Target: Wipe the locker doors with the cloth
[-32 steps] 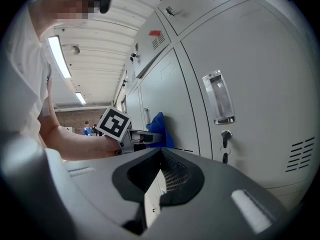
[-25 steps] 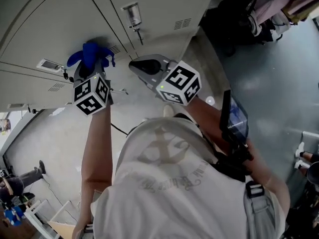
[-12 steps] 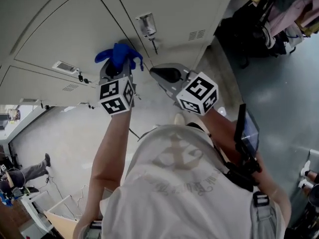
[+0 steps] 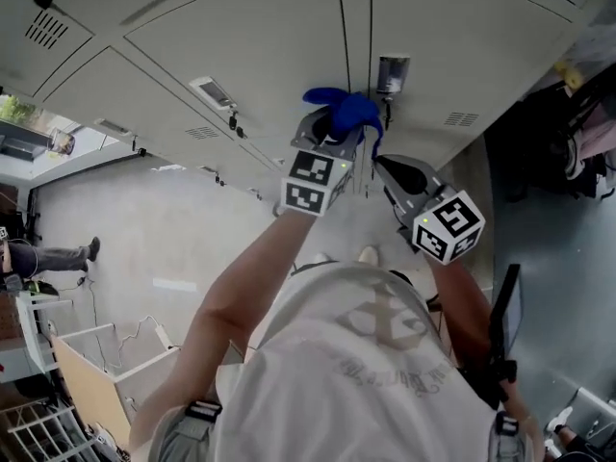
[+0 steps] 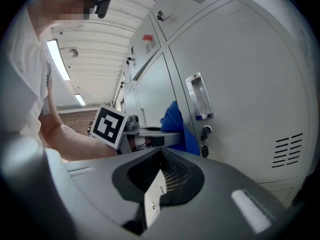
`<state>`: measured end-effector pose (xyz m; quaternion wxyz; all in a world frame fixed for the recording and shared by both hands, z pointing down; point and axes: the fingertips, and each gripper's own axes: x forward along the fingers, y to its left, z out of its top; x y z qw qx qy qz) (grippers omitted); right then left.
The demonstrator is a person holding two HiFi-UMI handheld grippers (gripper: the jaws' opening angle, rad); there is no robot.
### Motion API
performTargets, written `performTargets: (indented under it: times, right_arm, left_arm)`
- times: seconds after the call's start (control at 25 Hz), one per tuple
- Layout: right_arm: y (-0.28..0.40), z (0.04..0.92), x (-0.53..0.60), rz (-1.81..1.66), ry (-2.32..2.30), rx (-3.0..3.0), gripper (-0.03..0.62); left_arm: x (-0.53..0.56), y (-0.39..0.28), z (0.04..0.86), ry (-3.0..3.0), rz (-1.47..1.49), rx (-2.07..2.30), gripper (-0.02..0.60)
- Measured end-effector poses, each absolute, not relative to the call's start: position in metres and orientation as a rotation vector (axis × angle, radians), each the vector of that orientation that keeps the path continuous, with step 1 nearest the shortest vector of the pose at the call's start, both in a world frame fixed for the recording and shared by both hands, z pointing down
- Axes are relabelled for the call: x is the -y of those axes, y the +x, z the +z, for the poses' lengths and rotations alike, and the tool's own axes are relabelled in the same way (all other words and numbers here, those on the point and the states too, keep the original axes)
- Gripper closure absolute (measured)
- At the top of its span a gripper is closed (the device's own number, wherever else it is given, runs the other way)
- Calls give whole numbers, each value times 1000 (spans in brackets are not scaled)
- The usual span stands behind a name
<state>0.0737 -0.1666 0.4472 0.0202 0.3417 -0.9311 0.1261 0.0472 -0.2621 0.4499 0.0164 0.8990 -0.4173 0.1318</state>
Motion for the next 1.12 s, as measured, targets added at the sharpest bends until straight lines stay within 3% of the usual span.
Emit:
performTargets:
  times: [0.44,1.12]
  right_arm:
    - [54,447,163,378,999,2900,588]
    - [19,450,167,392,941,2896,588]
  left_arm:
    - [275,-3,473,2699,446,1437,459]
    - [283,-146,517,2318,464,1724,459]
